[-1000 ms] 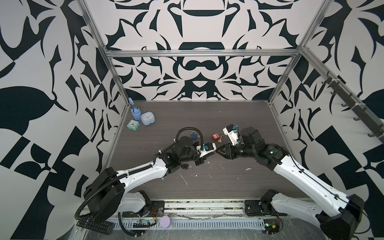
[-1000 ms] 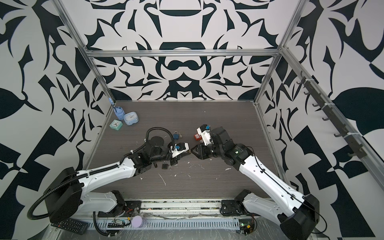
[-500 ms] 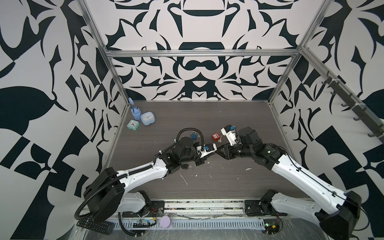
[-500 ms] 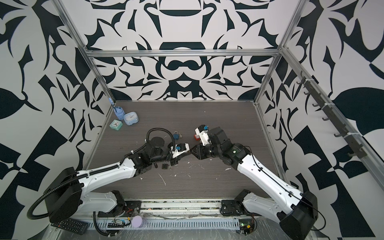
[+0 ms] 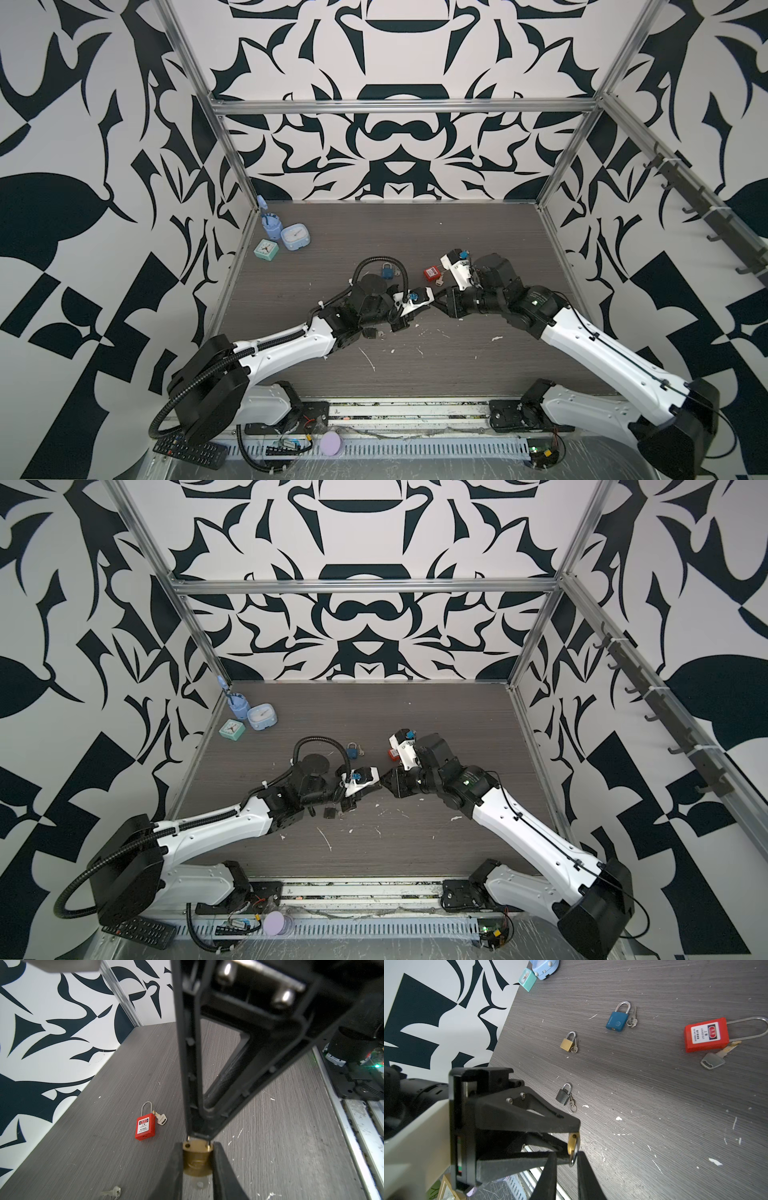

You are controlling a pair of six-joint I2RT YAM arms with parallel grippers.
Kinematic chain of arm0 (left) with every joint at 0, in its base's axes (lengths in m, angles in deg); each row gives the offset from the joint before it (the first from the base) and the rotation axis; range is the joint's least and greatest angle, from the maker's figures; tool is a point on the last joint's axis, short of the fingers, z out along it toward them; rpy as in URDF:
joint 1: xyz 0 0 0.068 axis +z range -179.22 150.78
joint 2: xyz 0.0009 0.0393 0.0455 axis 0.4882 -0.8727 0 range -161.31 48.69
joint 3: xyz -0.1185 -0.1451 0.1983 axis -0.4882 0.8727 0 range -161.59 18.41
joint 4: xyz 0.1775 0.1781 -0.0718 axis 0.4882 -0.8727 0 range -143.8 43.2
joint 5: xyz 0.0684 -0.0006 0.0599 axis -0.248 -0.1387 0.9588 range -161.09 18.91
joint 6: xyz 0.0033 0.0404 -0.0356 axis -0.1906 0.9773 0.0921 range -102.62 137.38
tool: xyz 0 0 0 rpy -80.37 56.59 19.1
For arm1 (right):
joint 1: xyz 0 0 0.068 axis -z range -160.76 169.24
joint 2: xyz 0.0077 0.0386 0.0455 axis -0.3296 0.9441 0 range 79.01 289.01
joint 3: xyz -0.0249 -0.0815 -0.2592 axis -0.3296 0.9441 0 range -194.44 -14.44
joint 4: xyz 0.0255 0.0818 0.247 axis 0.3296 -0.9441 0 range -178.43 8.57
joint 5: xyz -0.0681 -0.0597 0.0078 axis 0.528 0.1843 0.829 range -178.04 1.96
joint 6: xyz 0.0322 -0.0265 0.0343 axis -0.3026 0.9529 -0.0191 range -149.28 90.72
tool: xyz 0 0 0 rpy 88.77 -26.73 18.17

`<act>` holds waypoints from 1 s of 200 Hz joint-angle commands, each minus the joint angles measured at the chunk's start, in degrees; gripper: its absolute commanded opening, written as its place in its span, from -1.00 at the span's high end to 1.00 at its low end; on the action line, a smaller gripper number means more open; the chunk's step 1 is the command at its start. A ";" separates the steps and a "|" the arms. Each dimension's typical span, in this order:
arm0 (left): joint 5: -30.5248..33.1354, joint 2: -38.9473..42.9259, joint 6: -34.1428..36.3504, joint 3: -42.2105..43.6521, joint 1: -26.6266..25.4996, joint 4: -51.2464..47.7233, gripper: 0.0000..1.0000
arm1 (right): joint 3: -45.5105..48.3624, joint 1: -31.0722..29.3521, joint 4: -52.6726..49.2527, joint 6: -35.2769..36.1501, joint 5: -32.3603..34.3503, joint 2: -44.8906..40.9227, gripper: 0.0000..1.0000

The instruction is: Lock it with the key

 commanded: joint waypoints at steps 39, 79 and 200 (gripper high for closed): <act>-0.01 1.15 0.98 1.01 -0.18 0.35 1.00 | -0.43 -0.50 2.23 0.29 0.86 0.09 0.71; 0.10 1.16 0.54 0.88 -0.15 0.40 1.00 | -0.42 -0.48 2.28 0.61 0.78 0.32 0.78; 7.50 3.26 0.59 1.41 -0.44 7.74 1.00 | -0.08 -0.48 1.84 0.08 -0.26 1.85 0.92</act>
